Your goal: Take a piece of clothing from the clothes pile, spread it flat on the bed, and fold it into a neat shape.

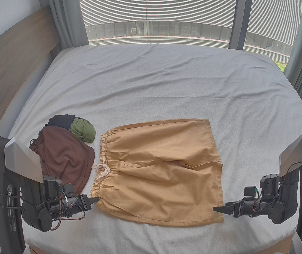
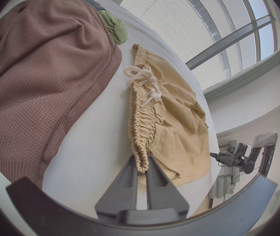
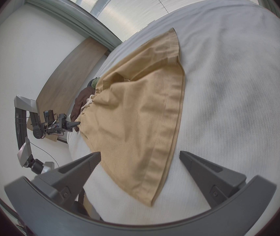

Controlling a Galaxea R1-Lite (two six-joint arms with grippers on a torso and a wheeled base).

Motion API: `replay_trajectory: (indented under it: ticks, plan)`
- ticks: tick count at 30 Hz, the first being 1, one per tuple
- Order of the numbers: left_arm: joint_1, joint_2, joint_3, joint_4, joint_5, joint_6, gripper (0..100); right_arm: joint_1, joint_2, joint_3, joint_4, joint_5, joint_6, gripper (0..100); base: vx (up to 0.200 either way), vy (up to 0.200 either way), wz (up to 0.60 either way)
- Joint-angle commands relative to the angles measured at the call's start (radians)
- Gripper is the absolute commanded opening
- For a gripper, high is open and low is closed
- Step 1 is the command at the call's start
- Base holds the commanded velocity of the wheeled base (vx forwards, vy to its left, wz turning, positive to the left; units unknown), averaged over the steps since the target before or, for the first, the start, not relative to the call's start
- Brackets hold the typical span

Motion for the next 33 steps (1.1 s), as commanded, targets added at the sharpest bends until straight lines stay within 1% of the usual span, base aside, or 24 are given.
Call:
replay_trajectory:
  ticks: [1, 5, 15, 22, 30, 33]
  plan:
    - [0.0, 0.001, 0.001, 0.0, 0.0, 0.0, 0, 0.002, 0.011, 0.046, 0.001, 0.001, 0.0, 100, 0.0, 0.0, 0.0]
    - [0.0, 0.001, 0.0, 0.0, 0.0, 0.0, 0, 0.011, 0.015, 0.057, -0.001, 0.001, 0.0, 100, 0.0, 0.0, 0.0]
    - [0.0, 0.001, 0.0, 0.0, 0.0, 0.001, 0, 0.061, 0.034, 0.077, -0.012, -0.001, 0.003, 100, 0.0, 0.0, 0.0]
    - [0.0, 0.001, 0.0, 0.0, 0.0, 0.001, 0, 0.067, 0.034, 0.079, -0.01, -0.001, 0.006, 100, 0.0, 0.0, 0.0]
    - [0.0, 0.003, 0.001, 0.0, 0.0, 0.001, 0, 0.083, 0.024, 0.092, -0.015, -0.001, 0.038, 100, 0.0, 0.0, 0.0]
    - [0.0, 0.001, 0.0, 0.0, 0.0, 0.001, 0, 0.094, 0.018, 0.091, -0.016, 0.001, 0.066, 100, 0.0, 0.0, 0.0]
